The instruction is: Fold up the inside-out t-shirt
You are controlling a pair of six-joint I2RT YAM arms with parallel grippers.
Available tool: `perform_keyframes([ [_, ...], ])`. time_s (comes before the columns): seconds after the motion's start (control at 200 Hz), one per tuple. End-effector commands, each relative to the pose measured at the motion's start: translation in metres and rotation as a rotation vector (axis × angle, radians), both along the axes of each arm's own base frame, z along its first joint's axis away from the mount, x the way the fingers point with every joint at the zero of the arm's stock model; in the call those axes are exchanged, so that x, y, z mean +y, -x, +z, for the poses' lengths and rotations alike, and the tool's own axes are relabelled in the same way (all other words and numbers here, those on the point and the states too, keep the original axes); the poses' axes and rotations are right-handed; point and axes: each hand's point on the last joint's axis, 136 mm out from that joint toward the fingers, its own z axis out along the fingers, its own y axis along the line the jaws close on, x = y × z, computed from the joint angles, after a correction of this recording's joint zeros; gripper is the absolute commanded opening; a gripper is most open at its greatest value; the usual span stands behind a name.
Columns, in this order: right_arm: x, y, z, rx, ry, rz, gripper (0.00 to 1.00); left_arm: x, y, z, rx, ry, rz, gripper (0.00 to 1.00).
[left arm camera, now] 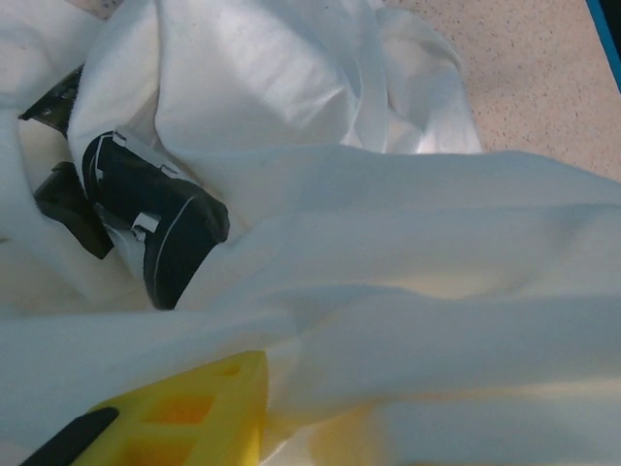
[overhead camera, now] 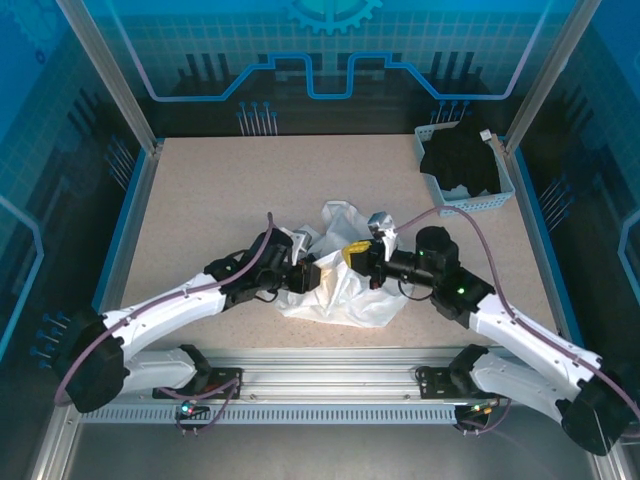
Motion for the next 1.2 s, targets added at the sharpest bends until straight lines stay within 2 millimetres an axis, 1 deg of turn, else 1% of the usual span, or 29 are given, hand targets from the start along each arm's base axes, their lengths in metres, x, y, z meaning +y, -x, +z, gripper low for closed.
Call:
perform_keyframes([
  [0.0,-0.004,0.008,0.023,-0.140,-0.030,0.008,0.00,0.001,0.000,-0.003,0.030,-0.030,-0.005,0.29],
  [0.09,-0.008,0.011,0.024,-0.173,-0.019,0.001,0.00,-0.002,0.003,0.000,0.043,-0.011,-0.020,0.26],
  [0.175,-0.012,0.010,0.021,-0.189,0.007,-0.018,0.00,-0.004,0.006,0.006,0.052,0.025,-0.036,0.23],
  [0.285,-0.017,0.005,0.008,-0.183,0.059,-0.052,0.00,-0.006,0.009,0.019,0.053,0.111,-0.051,0.13],
  [0.405,-0.024,-0.001,-0.006,-0.152,0.100,-0.102,0.00,-0.008,0.013,0.041,0.019,0.231,-0.090,0.00],
  [0.485,-0.029,-0.007,-0.016,-0.110,0.135,-0.144,0.00,-0.008,0.019,0.060,-0.051,0.289,-0.141,0.00],
  [0.555,-0.032,-0.011,-0.027,-0.064,0.179,-0.167,0.00,-0.005,0.025,0.077,-0.136,0.306,-0.183,0.00],
  [0.69,-0.038,-0.017,-0.053,0.050,0.289,-0.204,0.00,-0.002,0.040,0.114,-0.318,0.346,-0.287,0.00],
  [0.76,-0.037,-0.016,-0.061,0.076,0.328,-0.186,0.00,0.000,0.044,0.124,-0.379,0.342,-0.320,0.00],
  [0.83,-0.033,-0.011,-0.063,0.069,0.341,-0.142,0.00,0.001,0.044,0.123,-0.392,0.307,-0.334,0.00],
  [0.915,-0.025,-0.003,-0.060,0.037,0.333,-0.069,0.05,0.003,0.040,0.116,-0.366,0.251,-0.333,0.00],
  [1.07,-0.014,0.013,-0.053,-0.010,0.324,0.060,0.20,0.002,0.037,0.106,-0.316,0.218,-0.332,0.00],
  [1.196,-0.015,0.014,-0.054,-0.019,0.350,0.072,0.31,0.001,0.035,0.101,-0.303,0.206,-0.326,0.00],
])
